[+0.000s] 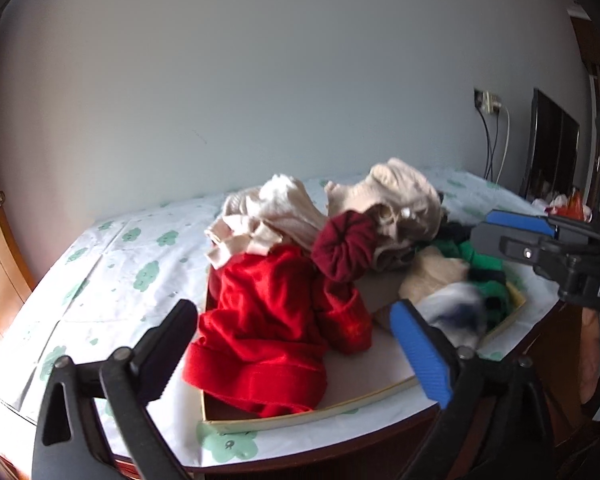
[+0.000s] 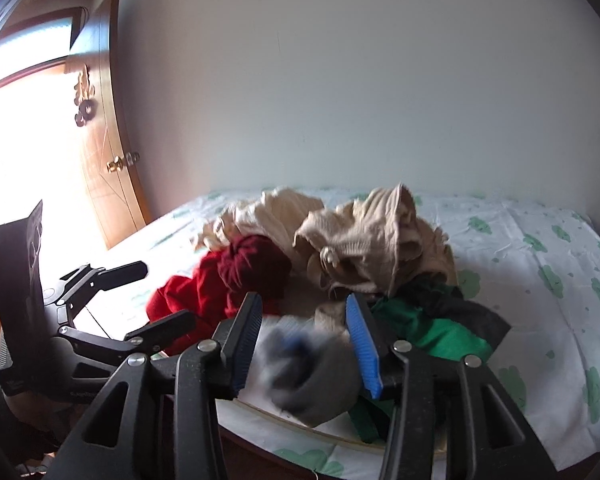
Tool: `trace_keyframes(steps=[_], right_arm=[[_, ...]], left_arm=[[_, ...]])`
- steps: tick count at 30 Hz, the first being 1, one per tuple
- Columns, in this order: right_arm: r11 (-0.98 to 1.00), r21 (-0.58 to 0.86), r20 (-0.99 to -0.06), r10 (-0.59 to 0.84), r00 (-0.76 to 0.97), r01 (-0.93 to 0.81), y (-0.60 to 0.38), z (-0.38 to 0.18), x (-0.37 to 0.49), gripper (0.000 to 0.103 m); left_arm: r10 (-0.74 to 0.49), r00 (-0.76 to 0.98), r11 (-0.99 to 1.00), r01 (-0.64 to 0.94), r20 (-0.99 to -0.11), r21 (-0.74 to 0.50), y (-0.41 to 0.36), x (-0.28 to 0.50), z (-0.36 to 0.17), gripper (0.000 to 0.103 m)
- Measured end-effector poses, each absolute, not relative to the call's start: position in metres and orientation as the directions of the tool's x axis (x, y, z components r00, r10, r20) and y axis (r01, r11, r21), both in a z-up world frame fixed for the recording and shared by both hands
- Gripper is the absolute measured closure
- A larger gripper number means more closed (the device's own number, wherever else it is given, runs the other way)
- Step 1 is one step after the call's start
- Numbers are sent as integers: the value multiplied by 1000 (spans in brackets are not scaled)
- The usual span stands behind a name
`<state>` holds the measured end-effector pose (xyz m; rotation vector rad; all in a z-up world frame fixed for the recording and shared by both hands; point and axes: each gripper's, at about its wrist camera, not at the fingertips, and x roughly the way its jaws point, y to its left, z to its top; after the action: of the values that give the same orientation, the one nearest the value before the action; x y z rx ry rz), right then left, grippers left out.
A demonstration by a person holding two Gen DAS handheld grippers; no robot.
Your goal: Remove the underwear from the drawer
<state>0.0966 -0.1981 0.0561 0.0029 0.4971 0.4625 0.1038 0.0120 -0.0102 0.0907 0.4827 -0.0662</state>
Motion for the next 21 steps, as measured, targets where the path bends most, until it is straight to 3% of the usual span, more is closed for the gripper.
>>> trace_keyframes(steps=[4, 11, 13, 21], right_arm=[[902, 110, -436, 422, 795, -418, -201, 66, 82, 44], [913, 124, -406, 404, 820, -389, -211, 76, 50, 42], [918, 124, -396, 394, 829, -377, -214, 79, 42, 31], [923, 94, -373, 380, 847, -372, -213, 90, 25, 29]], left_arm=[[-16, 891, 995, 61, -455, 83, 14, 91, -2, 1], [-10, 901, 999, 28, -434, 35, 20, 65, 12, 0], [-10, 904, 999, 27, -427, 34, 19, 61, 15, 0], [-4, 910, 999, 18, -415, 30, 20, 50, 23, 0]])
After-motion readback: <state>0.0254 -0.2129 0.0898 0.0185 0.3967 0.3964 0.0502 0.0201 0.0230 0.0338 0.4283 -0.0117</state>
